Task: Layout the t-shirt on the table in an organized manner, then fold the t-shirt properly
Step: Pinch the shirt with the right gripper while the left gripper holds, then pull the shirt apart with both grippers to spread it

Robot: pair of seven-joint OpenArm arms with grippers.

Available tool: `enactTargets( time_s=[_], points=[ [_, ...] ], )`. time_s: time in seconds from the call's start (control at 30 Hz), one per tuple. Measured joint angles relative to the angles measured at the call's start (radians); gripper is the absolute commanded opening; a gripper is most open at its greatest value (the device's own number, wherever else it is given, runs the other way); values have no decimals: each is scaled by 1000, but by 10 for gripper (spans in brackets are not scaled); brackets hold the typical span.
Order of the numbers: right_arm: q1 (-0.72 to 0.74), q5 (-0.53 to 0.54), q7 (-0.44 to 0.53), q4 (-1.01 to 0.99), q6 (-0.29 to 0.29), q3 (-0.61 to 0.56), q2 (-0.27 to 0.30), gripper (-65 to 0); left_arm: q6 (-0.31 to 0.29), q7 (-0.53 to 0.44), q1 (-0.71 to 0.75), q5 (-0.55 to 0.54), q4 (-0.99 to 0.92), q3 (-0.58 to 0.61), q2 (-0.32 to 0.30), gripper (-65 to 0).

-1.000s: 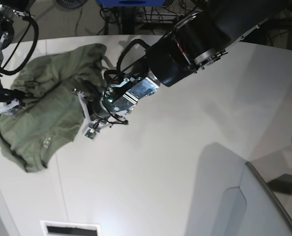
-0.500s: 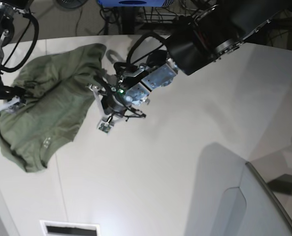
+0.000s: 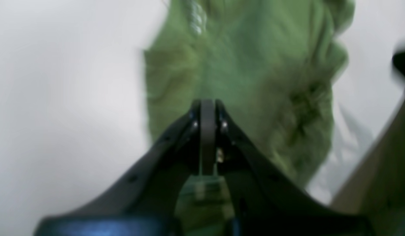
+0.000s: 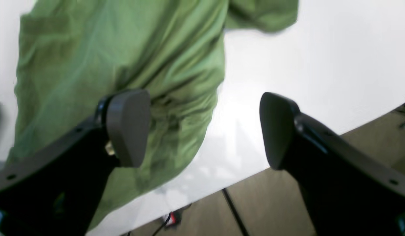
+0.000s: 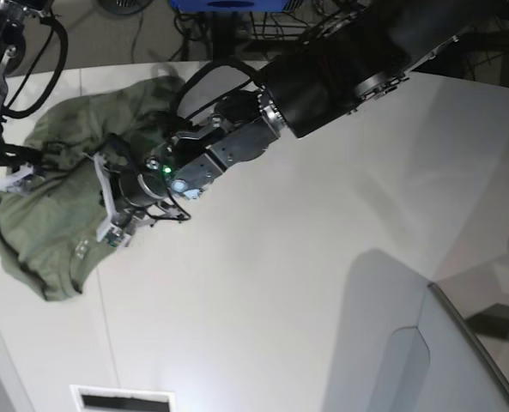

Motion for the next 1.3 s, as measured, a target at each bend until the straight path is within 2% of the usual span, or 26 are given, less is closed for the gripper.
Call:
enactTargets(
  time_s=[0.03, 0.1, 0.17, 0.27, 0.4, 0.43, 0.5, 0.57, 0.73, 0.93, 1.17, 1.23, 1.3],
  points=[
    [-11, 0, 13, 1, 0, 0, 1, -161, -23, -20, -1, -1, -47, 2, 19, -650],
    [-29, 0, 17, 0, 0, 0, -2, -161, -45, -102, 3, -8, -115, 6, 18, -650],
    [-40, -3, 37, -2, 0, 0, -2, -161, -25, -142, 1, 0, -183, 5, 3, -650],
    [-39, -2, 50, -1, 0, 0, -2, -161, -21, -141, -30, -1, -293, -1, -18, -650],
    [-38, -3, 51, -1, 0, 0, -3, -161, -27, -158, -51, 1, -323, -3, -2, -650],
    [-36, -3, 51, -1, 0, 0, -5, -161, -37, -159, -51, -2, -327, -2, 5, -650],
    [-33, 0, 51, -1, 0, -3, -5, -161, -95, -159, -50, -3, -341, -2, 9, -650],
    [-34, -13, 51, -1, 0, -36, 0, -161, -100, -157, -47, -2, -352, 0, 5, -650],
    [-31, 1, 52, -1, 3, -95, -4, -161, -85, -137, -39, -2, -248, -7, -16, -650],
    [-35, -2, 51, -1, 1, -129, -3, -161, -101, -150, -81, -10, -176, -2, 18, -650],
    [-39, -5, 54, -1, 0, -127, -2, -161, -102, -185, -89, -4, -396, 0, -10, -650],
    [-37, -4, 54, -1, 0, -129, -4, -161, -144, -256, -85, -5, -438, 19, -10, -650],
    [-33, -3, 54, -1, 0, -129, -5, -161, -154, -262, -93, -7, -455, 64, 0, -650]
  ],
)
